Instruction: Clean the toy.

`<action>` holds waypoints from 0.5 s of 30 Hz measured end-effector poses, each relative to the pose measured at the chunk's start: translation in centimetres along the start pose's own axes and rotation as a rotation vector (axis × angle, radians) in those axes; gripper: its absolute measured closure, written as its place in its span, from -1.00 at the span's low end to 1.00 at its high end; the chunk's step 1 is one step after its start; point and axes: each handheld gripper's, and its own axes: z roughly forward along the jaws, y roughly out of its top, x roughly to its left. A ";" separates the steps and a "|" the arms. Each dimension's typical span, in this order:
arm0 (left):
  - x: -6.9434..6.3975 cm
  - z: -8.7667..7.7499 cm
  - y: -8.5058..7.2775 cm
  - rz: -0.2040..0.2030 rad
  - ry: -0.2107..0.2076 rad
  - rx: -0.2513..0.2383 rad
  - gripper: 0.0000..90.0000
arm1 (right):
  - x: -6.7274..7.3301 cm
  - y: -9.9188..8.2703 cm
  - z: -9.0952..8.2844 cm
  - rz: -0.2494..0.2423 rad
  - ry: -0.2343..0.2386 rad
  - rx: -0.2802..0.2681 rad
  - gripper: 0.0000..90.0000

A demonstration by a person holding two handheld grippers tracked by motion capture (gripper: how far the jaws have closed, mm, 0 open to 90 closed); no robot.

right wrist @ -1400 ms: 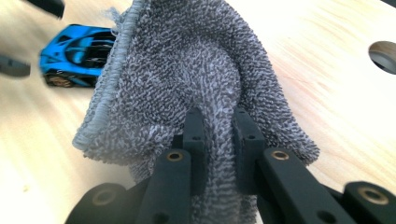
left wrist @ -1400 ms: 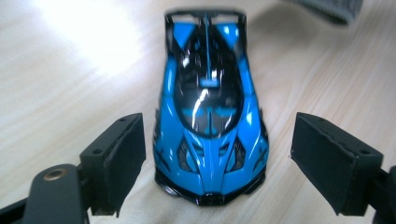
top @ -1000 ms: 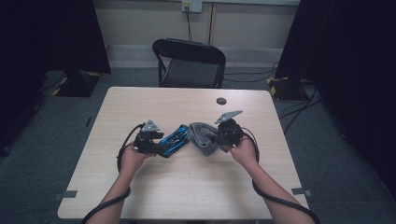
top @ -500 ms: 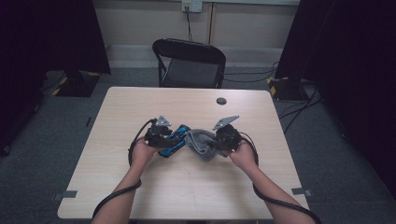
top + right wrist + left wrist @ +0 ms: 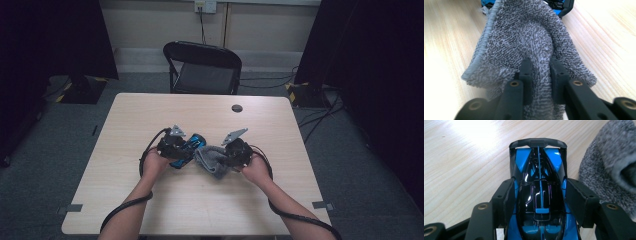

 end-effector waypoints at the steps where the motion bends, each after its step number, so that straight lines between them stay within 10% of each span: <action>1: 0.0 0.0 0.0 -0.001 0.001 0.000 -0.07 | 0.0 0.0 0.1 0.001 -0.005 0.003 0.48; 15: -0.1 0.0 0.0 0.002 0.012 -0.002 -0.07 | -0.5 0.2 -1.8 0.166 -0.069 -0.072 0.09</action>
